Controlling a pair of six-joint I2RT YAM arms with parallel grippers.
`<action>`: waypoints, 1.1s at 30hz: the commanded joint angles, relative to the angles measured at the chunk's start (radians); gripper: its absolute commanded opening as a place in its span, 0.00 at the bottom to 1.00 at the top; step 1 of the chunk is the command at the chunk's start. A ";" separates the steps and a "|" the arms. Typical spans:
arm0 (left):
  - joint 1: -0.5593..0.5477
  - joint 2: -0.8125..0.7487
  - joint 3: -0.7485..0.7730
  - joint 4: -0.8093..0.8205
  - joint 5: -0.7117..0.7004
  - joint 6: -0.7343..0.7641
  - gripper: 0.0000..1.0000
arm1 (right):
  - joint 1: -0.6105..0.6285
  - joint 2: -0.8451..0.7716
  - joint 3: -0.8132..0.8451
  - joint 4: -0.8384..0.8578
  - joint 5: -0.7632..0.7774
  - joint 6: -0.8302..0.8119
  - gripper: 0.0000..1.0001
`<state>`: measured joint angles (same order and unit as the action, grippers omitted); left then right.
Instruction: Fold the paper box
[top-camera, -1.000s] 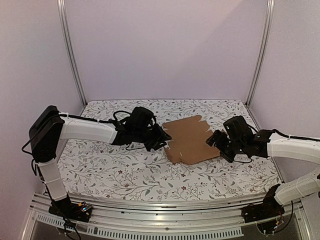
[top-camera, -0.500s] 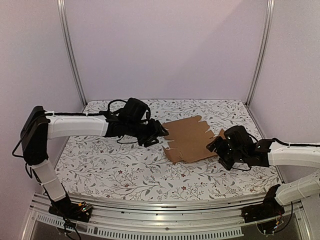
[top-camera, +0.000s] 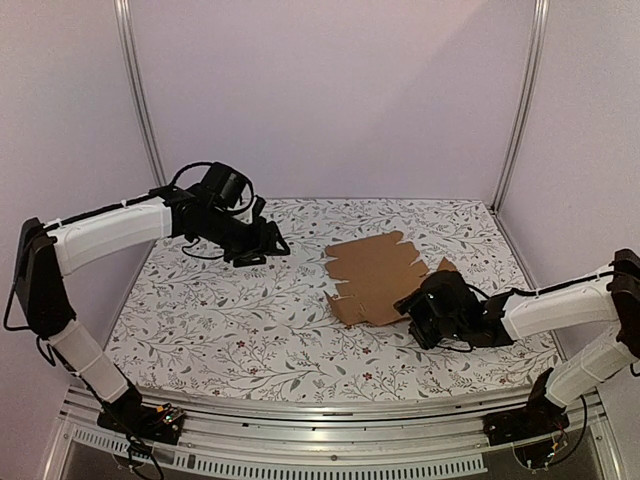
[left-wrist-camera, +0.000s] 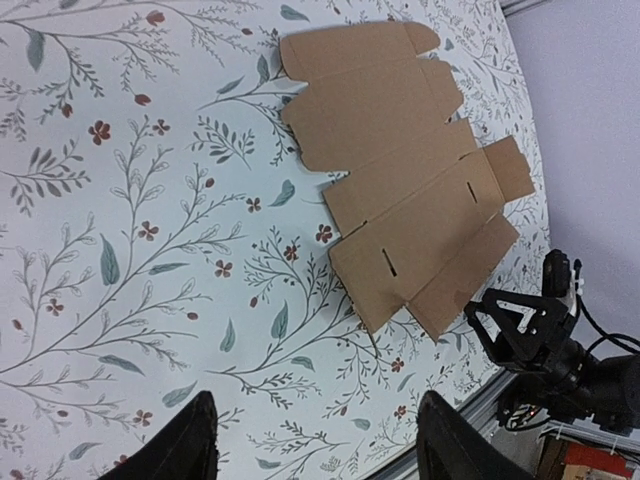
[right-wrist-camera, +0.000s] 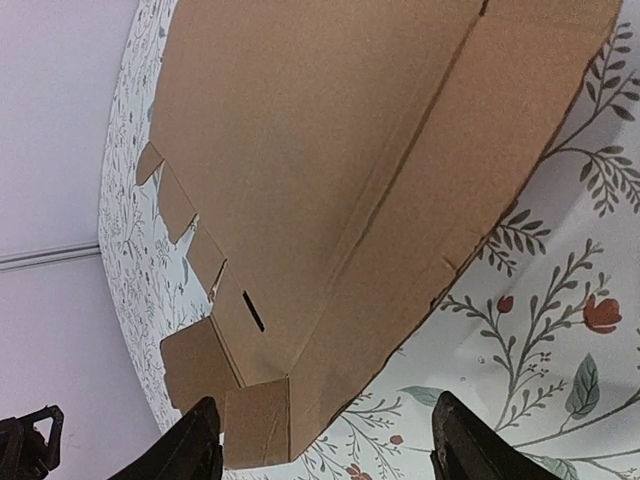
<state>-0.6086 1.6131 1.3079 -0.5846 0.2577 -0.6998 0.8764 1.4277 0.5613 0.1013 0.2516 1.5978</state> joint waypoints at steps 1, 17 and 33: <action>0.047 -0.059 0.011 -0.122 0.064 0.136 0.67 | 0.032 0.030 -0.035 0.080 0.104 0.111 0.68; 0.049 -0.098 0.018 -0.262 -0.038 0.327 0.67 | 0.082 0.226 -0.035 0.324 0.234 0.280 0.49; 0.049 -0.145 -0.029 -0.239 -0.032 0.335 0.67 | 0.093 0.281 0.009 0.341 0.272 0.300 0.11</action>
<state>-0.5663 1.5047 1.3018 -0.8238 0.2317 -0.3843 0.9642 1.6863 0.5423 0.4316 0.4999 1.9015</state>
